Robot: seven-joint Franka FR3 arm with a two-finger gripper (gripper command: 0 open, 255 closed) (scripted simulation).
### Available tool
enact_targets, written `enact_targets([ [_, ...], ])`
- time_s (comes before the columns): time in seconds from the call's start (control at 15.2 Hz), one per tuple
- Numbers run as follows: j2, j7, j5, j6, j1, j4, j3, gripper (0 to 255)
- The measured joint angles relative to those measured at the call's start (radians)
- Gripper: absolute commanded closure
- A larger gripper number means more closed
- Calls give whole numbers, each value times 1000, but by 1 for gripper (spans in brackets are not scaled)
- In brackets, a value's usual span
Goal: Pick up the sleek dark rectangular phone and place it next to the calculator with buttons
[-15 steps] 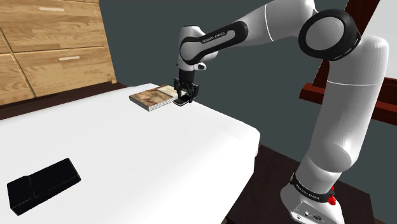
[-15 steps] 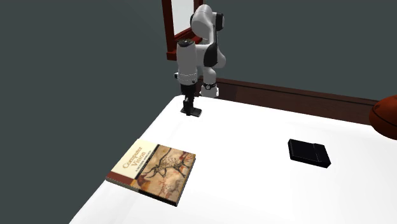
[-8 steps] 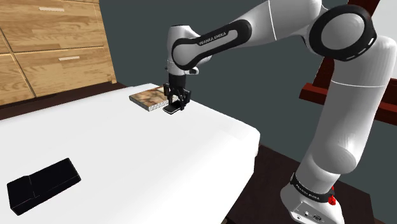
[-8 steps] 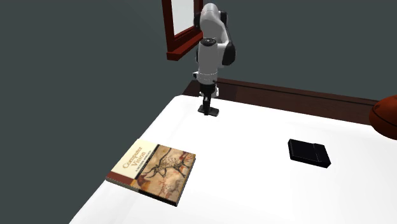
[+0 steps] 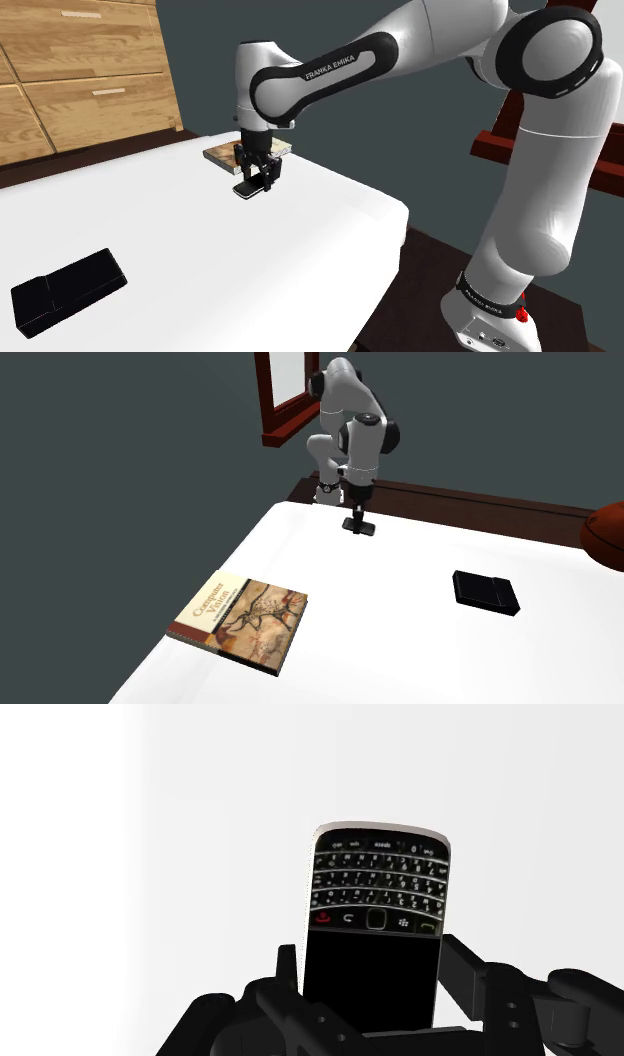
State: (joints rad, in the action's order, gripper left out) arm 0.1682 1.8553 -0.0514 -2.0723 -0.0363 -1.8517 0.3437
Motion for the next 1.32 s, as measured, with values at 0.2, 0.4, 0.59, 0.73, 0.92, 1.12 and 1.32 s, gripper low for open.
enact_targets([
  [0.2,17,70,-15,4,-41,18,24,255],
  [0.4,43,152,-37,18,-91,55,50,255],
  [0.59,88,227,-64,35,-141,111,70,255],
  [0.73,108,273,-79,47,-173,139,82,255],
  [0.92,148,347,-105,59,-227,184,98,255],
  [1.12,217,418,-141,95,-291,280,107,255],
  [1.32,282,477,-172,135,-353,378,113,255],
])
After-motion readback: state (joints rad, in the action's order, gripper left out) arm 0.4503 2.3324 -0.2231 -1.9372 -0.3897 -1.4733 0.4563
